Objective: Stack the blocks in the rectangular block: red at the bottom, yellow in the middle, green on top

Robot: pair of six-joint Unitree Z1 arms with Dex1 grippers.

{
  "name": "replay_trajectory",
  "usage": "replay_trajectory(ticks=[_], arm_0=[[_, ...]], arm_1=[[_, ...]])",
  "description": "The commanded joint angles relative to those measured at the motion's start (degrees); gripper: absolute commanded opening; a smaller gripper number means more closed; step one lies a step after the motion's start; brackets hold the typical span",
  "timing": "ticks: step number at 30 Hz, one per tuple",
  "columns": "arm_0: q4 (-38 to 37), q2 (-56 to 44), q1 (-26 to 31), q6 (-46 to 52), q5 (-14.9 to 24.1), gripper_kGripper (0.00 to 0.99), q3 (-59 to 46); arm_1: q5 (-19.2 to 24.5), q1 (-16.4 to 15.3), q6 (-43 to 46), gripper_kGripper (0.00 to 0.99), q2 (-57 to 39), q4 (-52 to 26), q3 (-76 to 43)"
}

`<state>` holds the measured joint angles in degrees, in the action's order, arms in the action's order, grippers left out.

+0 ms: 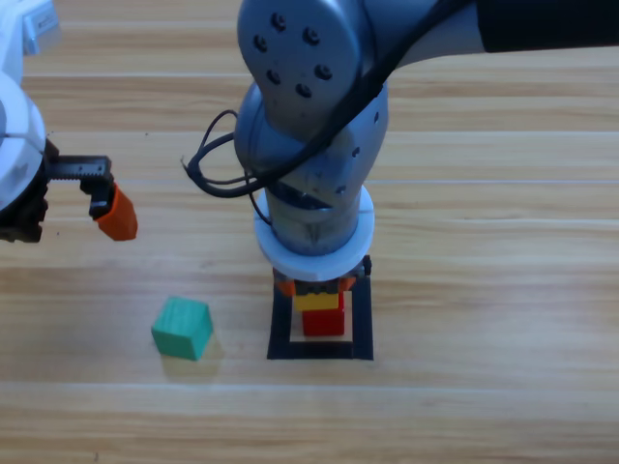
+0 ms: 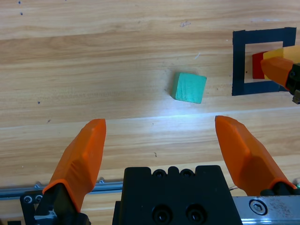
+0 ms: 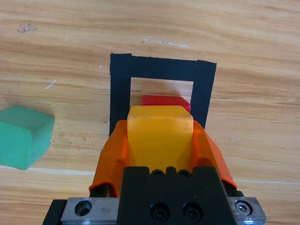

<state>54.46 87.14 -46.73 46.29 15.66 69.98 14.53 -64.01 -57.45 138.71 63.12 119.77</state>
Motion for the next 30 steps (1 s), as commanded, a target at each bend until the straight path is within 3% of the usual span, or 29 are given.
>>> replay_trajectory(ticks=[1,12,13,14,16,17,30], arm_0=[[-0.67,1.63,0.85,-0.5,0.07,0.99,-1.42],[-1.03,1.72,0.85,-0.41,-0.02,0.986,-1.95],[-1.03,1.72,0.85,-0.41,0.07,0.986,-1.95],[-1.03,1.72,0.85,-0.41,0.07,0.986,-2.04],[-1.2,1.72,0.85,-0.33,0.07,0.986,-2.39],[-1.2,1.72,0.85,-0.33,0.07,0.986,-2.39],[-1.82,2.42,0.85,0.55,0.07,0.99,-2.04]], arm_1=[[0.67,0.38,-0.2,0.0,3.58,0.33,-0.85],[1.73,0.38,-0.11,0.0,1.21,0.33,-2.26],[2.08,0.38,-0.03,0.143,0.33,0.33,-2.43],[2.78,0.38,-0.03,0.351,-0.46,0.33,-2.61],[3.84,0.38,-0.03,0.904,-2.13,0.42,-3.31],[4.1,0.29,0.15,0.98,-3.1,0.42,-3.4],[6.39,-3.93,3.58,0.99,-16.63,0.42,-4.28]])
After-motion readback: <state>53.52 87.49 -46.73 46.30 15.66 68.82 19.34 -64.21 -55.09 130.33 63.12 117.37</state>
